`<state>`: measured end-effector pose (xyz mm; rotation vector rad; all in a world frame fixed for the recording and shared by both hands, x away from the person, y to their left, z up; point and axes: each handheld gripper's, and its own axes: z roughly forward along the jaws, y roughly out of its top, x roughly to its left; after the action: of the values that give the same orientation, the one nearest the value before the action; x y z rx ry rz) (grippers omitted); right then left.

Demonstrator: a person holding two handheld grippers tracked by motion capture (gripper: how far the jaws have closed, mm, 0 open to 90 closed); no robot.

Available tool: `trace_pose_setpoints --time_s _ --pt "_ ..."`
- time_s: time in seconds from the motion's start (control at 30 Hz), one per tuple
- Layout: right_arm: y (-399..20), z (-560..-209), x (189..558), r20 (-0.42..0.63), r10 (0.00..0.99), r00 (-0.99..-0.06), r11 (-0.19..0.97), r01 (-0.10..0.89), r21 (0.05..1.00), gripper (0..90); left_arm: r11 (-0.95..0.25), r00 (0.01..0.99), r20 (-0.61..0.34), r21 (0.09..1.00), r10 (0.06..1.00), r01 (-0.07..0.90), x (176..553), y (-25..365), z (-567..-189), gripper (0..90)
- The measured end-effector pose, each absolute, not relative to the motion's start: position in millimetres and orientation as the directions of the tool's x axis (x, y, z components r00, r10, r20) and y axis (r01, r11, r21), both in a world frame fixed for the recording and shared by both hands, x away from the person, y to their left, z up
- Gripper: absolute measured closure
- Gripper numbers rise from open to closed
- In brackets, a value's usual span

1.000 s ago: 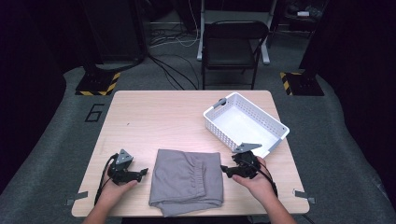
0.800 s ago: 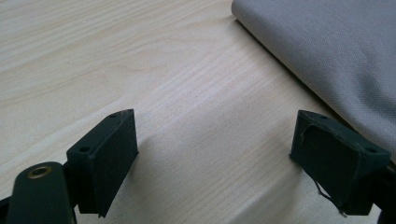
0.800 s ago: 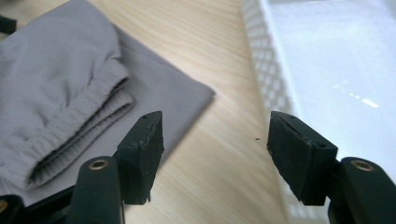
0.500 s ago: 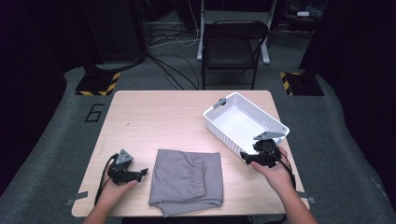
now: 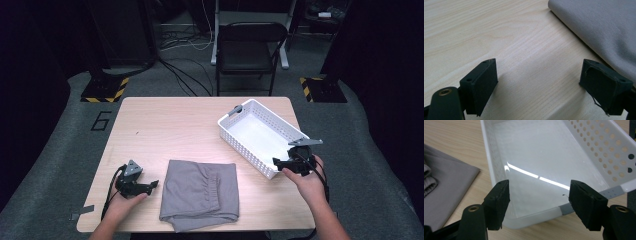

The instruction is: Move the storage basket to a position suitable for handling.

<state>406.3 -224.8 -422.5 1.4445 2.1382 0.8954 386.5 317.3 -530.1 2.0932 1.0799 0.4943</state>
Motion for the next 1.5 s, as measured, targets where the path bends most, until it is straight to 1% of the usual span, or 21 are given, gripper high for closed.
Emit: trace_pose_setpoints --time_s 0.37,0.47,0.7,1.27,1.5 --pt "-241.3 -428.8 410.0 0.015 0.96 -0.28 0.191 0.691 0.697 23.9 -0.389 0.575 0.009 0.745 0.818 0.542 386.5 317.2 -530.1 14.1" --pt "-242.9 -432.5 411.7 -0.002 0.963 -0.27 0.197 0.697 0.69 21.1 -0.39 0.575 0.01 0.744 0.818 0.542 386.6 317.2 -530.1 14.1" --pt "-242.5 -440.7 415.0 0.001 0.973 -0.23 0.168 0.712 0.682 15.7 -0.39 0.575 0.01 0.744 0.818 0.542 386.5 317.2 -530.1 14.1" --pt "-241.5 -456.7 430.9 0.034 0.987 -0.155 0.097 0.761 0.641 13.6 -0.389 0.575 0.009 0.745 0.818 0.542 386.5 317.1 -530.1 14.1" --pt "-239.0 -457.2 435.7 0.012 0.991 -0.134 0.097 0.776 0.623 14.8 -0.391 0.576 0.011 0.744 0.818 0.542 386.6 317.3 -530.1 14.1"
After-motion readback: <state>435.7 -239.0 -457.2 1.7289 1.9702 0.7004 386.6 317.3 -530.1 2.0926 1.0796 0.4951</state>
